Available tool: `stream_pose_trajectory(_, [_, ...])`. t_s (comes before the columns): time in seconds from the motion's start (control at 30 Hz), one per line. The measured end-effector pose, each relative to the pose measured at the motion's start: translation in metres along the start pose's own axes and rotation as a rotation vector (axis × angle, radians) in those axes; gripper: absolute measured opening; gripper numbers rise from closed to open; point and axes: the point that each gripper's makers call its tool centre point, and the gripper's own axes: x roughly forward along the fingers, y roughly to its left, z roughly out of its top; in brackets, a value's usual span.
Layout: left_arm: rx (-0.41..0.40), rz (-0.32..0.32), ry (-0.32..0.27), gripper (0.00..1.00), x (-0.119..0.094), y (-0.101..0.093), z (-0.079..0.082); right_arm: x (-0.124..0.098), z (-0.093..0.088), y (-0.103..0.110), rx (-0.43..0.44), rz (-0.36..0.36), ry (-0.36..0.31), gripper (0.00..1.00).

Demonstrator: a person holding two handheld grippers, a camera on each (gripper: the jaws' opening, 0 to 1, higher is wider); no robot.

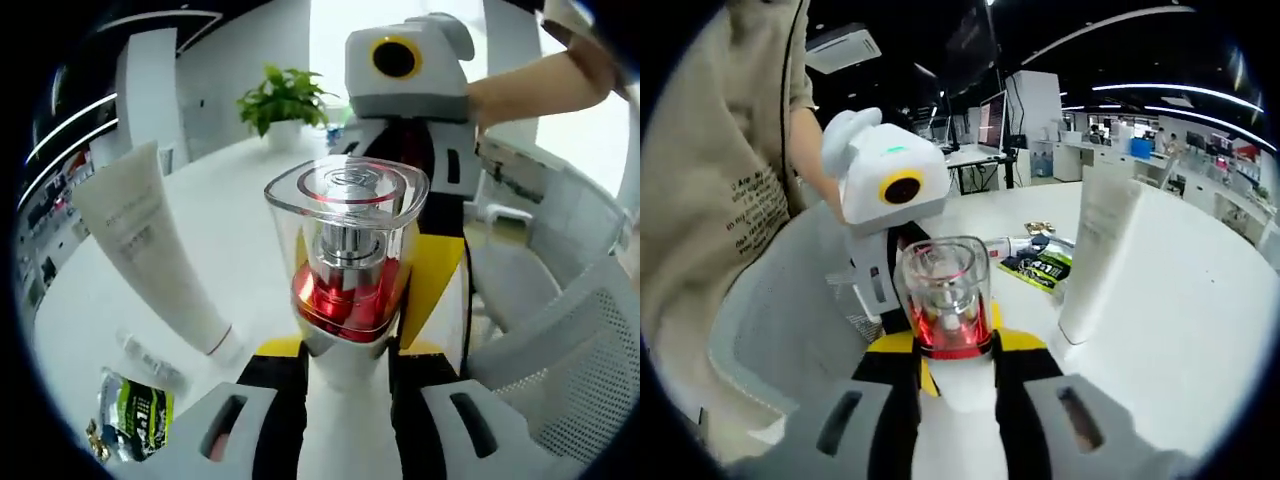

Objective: Arrange the skincare products in the storage area until every visible bottle or jar stands upright without overlapping.

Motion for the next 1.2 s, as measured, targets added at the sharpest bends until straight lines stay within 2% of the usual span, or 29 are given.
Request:
stream_pose_trajectory(0.17, [-0.044, 0.004, -0.016, 0.29, 0.003, 0.01, 0.004, 0.0, 0.0, -0.011, -0.001, 0.004, -0.006, 0.26])
stream_pose_trajectory(0.33, [-0.075, 0.0, -0.027, 0.36, 0.003, 0.014, 0.006, 0.001, 0.001, -0.022, -0.006, 0.008, -0.009, 0.26])
stream_pose_trajectory(0.53, [-0.093, 0.013, -0.019, 0.39, 0.002, 0.02, 0.002, 0.001, 0.002, -0.034, 0.008, 0.01, -0.025, 0.26])
stream_pose_trajectory(0.7, [-0.11, 0.013, 0.002, 0.39, 0.0, 0.019, -0.011, -0.002, 0.001, -0.05, 0.013, -0.021, -0.034, 0.26])
stream_pose_trajectory(0.97, [-0.143, 0.023, 0.036, 0.39, -0.012, 0.017, -0.035, -0.008, 0.001, -0.087, 0.024, -0.088, -0.058, 0.26])
stream_pose_trajectory(1.2, [-0.181, 0.054, 0.068, 0.39, -0.025, 0.024, -0.057, -0.007, 0.004, -0.108, 0.022, -0.089, -0.071, 0.26])
